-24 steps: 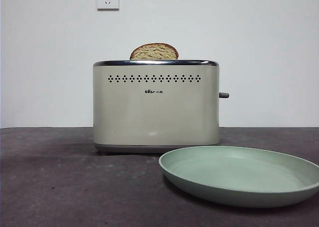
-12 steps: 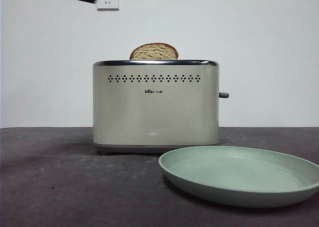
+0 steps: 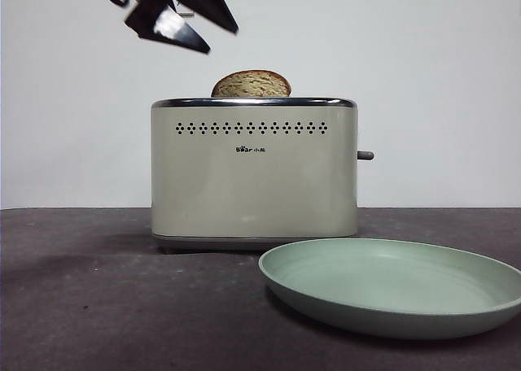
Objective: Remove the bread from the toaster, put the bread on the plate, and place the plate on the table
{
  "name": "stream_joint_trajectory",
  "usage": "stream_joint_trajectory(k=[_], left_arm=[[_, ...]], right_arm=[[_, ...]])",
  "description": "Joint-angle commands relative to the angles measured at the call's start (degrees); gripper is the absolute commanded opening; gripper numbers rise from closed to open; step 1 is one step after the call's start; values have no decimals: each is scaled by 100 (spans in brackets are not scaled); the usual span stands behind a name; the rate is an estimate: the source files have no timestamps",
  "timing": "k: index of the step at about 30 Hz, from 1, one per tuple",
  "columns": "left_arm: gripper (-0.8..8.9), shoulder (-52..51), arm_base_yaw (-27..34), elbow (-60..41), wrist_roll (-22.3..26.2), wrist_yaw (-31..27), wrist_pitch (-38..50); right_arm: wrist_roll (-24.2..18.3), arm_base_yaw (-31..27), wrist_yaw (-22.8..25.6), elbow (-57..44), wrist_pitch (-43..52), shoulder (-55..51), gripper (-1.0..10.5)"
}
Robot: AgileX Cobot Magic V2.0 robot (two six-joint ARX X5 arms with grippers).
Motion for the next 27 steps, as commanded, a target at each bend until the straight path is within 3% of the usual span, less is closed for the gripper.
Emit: stream_joint_trajectory(k=[1,16,19,24,27], left_arm=[[363,278,-87,160,251,-125,317],[358,874,-284,160,402,-142,599],[275,874,-350,160,398,-142,592],[19,874,-345,160,380,-142,501],[3,866,-299,162,378,-142,498]], right_arm=[[50,17,2,72,33,22,337],[61,17,59,72,-44,22,337],[61,17,173,72,-46,22,337],[61,17,170,72,-44,22,337],[61,17,168,72,-46,22,337]])
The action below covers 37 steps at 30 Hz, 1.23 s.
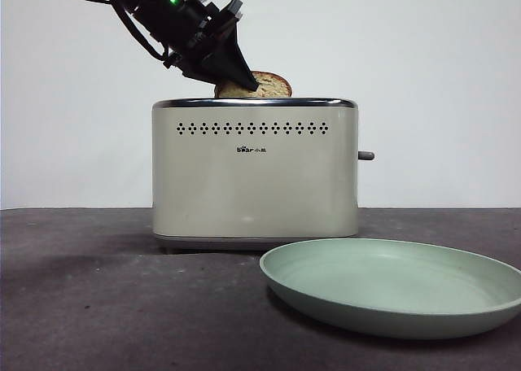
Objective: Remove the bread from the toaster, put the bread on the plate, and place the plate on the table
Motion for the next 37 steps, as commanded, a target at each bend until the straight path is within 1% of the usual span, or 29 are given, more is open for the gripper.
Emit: stream_joint_trajectory(k=[1,9,14,17,22,27,31,34,37], left_arm=[[3,114,7,151,17,-55,15],[3,-437,17,520,-26,-50,-59],[3,-1220,17,573,-35,-52,-48],[3,-1733,17,573,-240,-50,-232],[4,-2470,17,573,-468,-52,-811],[4,-3091,22,570,-466,-52,-1786],[4,-3388,35,522,-455,-57,-2459],[5,-3595,42,310,-450,-155,-2708],[5,-3893,44,-140,-501,-267,-2708]], right_arm=[[57,17,7,72,22,22,336],[57,17,7,72,24,22,336],[59,17,9,72,72,33,337],[61,17,7,72,111,136,336],[63,17,7,72,210,463,336],[63,17,-9,70,389,1025,336],[61,17,-11,68,612,1550,336],[59,20,-13,66,737,1971,336],[55,22,-17,50,837,2358,336]])
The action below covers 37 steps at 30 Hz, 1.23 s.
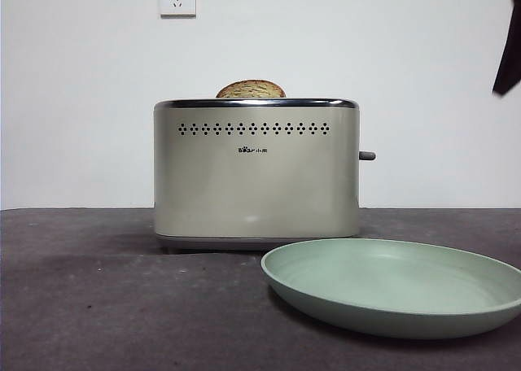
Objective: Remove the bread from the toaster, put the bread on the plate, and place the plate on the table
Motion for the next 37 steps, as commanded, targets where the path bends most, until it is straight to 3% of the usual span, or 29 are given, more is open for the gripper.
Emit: stream_joint_trajectory(k=[1,15,26,34,37], left_arm=[[5,-238,-11,-326,-114,-52,74],[5,-2020,92,-2618,-640,-105,149],[5,-2503,90,-2680,-782,-105,-188],[5,-2498,90,-2680,-935,-92,-192],[5,-2494,85,-2680,-946,-33,-188]], right_arm=[[52,35,-13,31,153,352,336],[46,450,48,-251,1137,1993,299],[52,466,79,-260,1620,3060,180],[35,466,4,-264,1659,3204,-3],[35,466,-118,-264,1661,3200,4]])
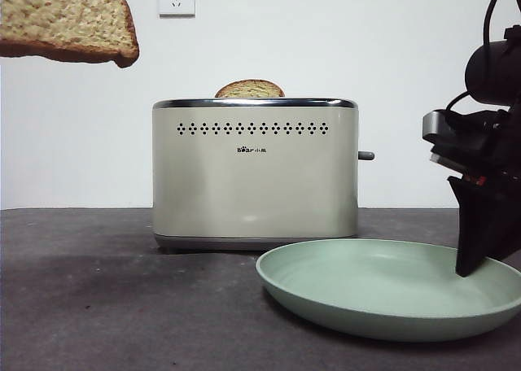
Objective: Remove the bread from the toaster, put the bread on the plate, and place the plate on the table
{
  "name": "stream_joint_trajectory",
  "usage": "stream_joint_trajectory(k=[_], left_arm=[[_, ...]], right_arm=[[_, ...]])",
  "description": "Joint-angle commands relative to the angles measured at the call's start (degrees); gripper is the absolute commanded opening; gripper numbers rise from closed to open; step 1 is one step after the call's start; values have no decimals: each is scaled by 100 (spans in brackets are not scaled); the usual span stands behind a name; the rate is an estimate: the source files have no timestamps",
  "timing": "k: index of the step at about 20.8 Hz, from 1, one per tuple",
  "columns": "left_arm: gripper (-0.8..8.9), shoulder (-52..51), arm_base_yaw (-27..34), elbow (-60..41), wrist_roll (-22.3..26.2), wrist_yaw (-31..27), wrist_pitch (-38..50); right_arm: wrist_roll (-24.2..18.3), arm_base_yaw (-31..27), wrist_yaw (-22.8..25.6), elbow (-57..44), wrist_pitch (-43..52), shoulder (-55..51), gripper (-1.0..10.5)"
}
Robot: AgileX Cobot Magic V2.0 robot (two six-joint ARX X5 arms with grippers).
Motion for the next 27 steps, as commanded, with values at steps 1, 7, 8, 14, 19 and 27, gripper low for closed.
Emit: stream_joint_trajectory(k=[1,7,8,14,19,27], left_arm=[[5,44,-26,66,-101,96,70],[5,221,-26,66,-459,756,278],[5,269,-26,66,-520,883,332],[5,791,-26,66,-708,1635,686],[5,1491,-90,66,-695,1998,828],[5,3451,-564,66,-505,2339,1384]], right_arm=[[31,28,-98,20,24,83,4],[122,240,-551,22,0,-365,4],[184,317,-553,22,0,-472,4],[549,986,-553,26,11,-1198,4],[901,1585,-531,26,247,-1543,4],[1388,2201,-483,31,804,-1569,4]])
